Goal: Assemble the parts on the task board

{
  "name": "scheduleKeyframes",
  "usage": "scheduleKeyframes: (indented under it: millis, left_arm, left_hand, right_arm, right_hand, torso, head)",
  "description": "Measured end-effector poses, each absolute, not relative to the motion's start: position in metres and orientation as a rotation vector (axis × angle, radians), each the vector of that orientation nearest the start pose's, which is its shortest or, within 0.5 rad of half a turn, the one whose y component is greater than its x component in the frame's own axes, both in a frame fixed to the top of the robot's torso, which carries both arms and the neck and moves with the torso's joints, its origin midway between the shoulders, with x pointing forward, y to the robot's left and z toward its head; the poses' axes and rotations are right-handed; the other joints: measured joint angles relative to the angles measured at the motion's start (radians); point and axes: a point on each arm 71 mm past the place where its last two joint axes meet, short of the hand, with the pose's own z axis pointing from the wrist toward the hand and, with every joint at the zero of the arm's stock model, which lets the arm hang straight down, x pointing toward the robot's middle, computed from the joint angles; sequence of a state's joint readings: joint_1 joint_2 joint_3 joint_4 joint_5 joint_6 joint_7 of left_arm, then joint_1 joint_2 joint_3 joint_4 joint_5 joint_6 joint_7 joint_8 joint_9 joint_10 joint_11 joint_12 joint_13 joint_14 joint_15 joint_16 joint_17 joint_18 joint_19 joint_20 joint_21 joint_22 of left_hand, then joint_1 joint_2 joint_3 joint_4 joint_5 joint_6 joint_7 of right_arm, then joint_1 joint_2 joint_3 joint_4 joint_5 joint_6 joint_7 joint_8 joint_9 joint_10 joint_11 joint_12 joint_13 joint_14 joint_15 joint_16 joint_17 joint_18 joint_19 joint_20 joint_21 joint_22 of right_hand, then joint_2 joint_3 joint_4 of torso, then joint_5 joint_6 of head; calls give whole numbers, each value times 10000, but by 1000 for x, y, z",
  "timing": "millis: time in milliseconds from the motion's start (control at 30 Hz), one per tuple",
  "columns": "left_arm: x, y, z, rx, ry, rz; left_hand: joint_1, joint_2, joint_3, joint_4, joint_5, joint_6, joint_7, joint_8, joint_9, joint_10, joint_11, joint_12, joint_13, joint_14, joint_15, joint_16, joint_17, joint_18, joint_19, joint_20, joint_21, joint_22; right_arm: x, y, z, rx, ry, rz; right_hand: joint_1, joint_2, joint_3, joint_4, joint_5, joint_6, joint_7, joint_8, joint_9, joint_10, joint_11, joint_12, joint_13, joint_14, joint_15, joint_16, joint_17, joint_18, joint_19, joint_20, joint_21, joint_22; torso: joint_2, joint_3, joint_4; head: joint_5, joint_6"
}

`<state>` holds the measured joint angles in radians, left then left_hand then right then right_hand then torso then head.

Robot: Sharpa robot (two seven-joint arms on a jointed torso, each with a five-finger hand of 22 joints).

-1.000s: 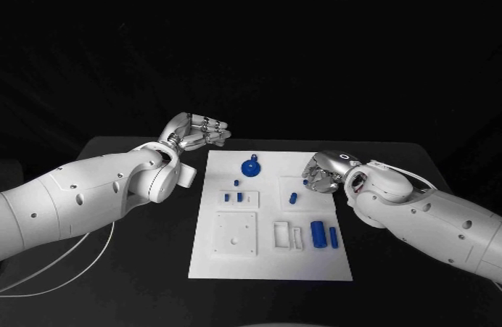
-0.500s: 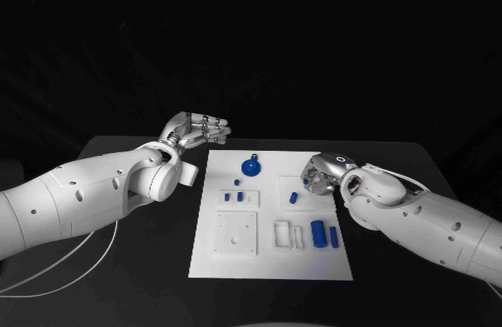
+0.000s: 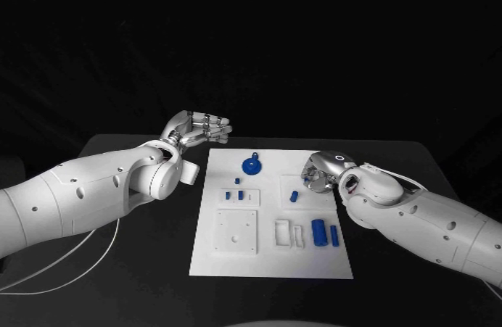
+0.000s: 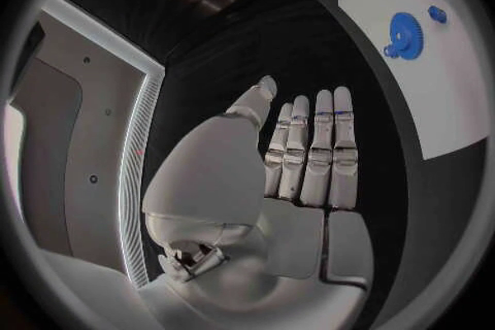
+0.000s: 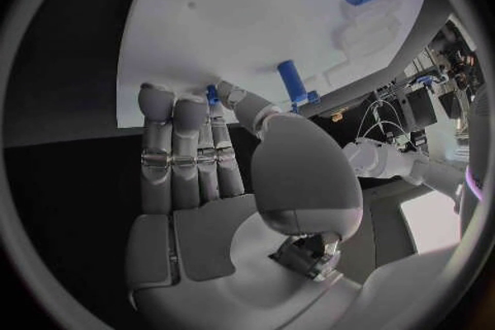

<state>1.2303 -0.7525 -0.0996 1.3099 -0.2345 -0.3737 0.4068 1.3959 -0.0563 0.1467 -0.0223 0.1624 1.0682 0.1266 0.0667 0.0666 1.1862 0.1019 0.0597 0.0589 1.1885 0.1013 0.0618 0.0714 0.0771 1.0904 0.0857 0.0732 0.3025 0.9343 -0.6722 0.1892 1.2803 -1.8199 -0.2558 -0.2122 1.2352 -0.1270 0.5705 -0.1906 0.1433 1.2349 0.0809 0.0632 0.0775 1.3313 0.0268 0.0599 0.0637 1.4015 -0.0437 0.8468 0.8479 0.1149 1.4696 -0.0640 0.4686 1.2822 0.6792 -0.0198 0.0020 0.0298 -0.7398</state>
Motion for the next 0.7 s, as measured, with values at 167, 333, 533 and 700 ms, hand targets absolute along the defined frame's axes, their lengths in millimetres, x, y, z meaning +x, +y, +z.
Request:
scheduleKeyframes:
  millis: [167, 333, 533, 700]
  left_arm:
    - [526, 228, -191, -8554, 14212, -13136]
    - [526, 228, -191, -8567, 14232, -13139]
    - [528, 230, -192, -8597, 14229, -13088]
    - [529, 233, -192, -8659, 14209, -13033]
  left_hand:
    - [40, 40, 0, 0, 0, 0, 0, 0, 0, 0, 0, 0, -1, 33, -32, 0, 0, 0, 0, 0, 40, -25]
    - [40, 40, 0, 0, 0, 0, 0, 0, 0, 0, 0, 0, 0, 69, 5, 0, 0, 1, 35, -36, 40, -49]
    - [40, 40, 0, 0, 0, 0, 0, 0, 0, 0, 0, 0, 0, 69, 5, 0, 9, 0, 35, -36, 40, -65]
    - [40, 39, -40, 41, -103, 0, 0, 0, 0, 0, 0, 0, -1, 69, 5, 0, 9, 1, 35, -36, 40, -114]
  right_arm:
    - [503, -192, -259, -2036, 16900, 3813]
    - [502, -191, -259, -2006, 16815, 3774]
    - [499, -191, -259, -1982, 16727, 3822]
    - [499, -192, -250, -1805, 16498, 3972]
  right_hand:
    - [20, 63, 251, -83, -2, 265, -24, -35, 37, 258, -71, -18, -3, 2, -60, 1, 9, -75, -30, -76, 96, 42]
    - [5, 73, 510, -232, -28, 359, -84, -43, 166, 382, -129, 10, 2, 25, -120, 1, 36, -154, -29, -149, 151, 97]
    - [-23, 100, 566, -236, 1, 359, -84, -16, 226, 455, -128, 10, 32, 22, -145, 1, 41, -168, -29, -149, 210, 118]
    - [-24, 99, 621, -232, -41, 358, -84, -13, 241, 461, -133, 10, 34, 47, -170, 1, 51, -179, -29, -149, 268, 141]
  torso:
    - [-1, 0, -5]
    - [-2, 3, -5]
    - [-3, 6, -7]
    - [-12, 6, -7]
  head:
    - [0, -9]
    - [1, -15]
    - [9, -16]
    - [14, -4]
